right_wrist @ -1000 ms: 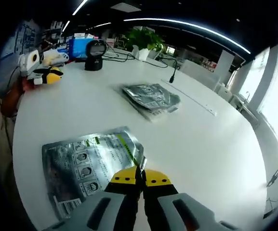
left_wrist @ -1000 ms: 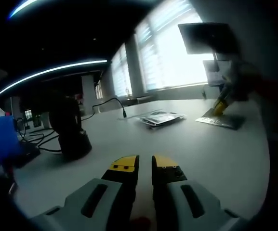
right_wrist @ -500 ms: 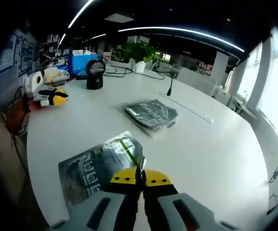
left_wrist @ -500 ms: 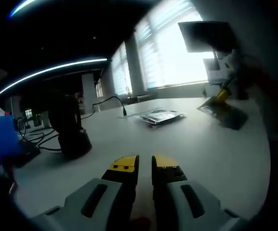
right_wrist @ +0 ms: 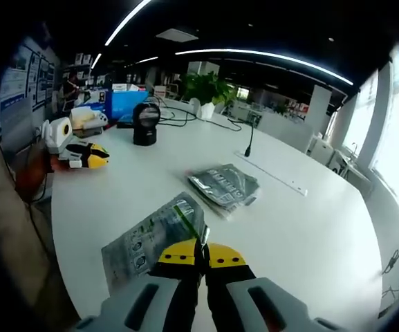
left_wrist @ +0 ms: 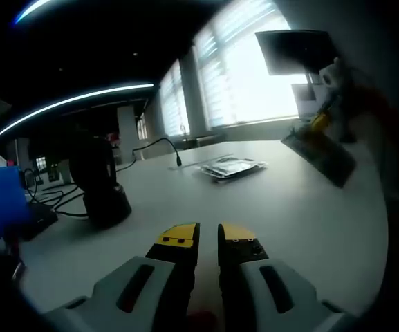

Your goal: Clip sheet goods on table flip sheet goods clip sheet goods scan sheet goods put sheet goods back to table

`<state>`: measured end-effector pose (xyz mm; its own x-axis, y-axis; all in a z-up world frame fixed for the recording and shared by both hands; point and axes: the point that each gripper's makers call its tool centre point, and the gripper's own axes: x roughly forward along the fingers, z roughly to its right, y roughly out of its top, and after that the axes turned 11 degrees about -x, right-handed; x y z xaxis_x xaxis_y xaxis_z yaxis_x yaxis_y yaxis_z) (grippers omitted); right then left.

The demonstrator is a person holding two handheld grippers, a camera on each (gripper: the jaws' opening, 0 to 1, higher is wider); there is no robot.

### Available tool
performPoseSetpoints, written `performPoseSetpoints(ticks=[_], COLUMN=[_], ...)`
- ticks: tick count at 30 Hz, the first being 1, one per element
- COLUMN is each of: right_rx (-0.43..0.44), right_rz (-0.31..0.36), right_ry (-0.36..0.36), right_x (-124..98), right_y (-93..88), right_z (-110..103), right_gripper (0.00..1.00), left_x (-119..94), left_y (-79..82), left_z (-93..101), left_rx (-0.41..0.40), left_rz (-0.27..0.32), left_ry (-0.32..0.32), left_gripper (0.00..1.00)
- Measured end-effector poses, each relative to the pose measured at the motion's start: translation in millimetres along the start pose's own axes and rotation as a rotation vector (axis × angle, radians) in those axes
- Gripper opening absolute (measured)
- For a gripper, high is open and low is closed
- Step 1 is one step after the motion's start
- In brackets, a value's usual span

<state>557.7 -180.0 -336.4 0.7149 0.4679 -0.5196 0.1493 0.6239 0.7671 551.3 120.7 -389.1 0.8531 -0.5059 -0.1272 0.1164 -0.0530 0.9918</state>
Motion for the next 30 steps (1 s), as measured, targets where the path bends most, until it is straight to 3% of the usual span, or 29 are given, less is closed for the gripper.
performPoseSetpoints(ticks=[11,20,30], right_rx=[-0.027,0.07,0.079], right_rz=[0.077,0.163,0.207], right_ry=[0.016,0.016,0.016], right_x=[-9,-14,-5], right_y=[32.9,60.7,80.1], right_z=[-10,-3,-2], right_gripper=[0.0,0.0,0.0], left_x=[0,1,1], left_y=[0.4,0.6,0.4], left_z=[-0.8,-0.8,-1.7], left_rx=[0.005,0.013,0.019], left_rz=[0.002,0.004,0.006], left_ry=[0.001,-0.001,0.0], left_gripper=[0.03,0.03,0.03])
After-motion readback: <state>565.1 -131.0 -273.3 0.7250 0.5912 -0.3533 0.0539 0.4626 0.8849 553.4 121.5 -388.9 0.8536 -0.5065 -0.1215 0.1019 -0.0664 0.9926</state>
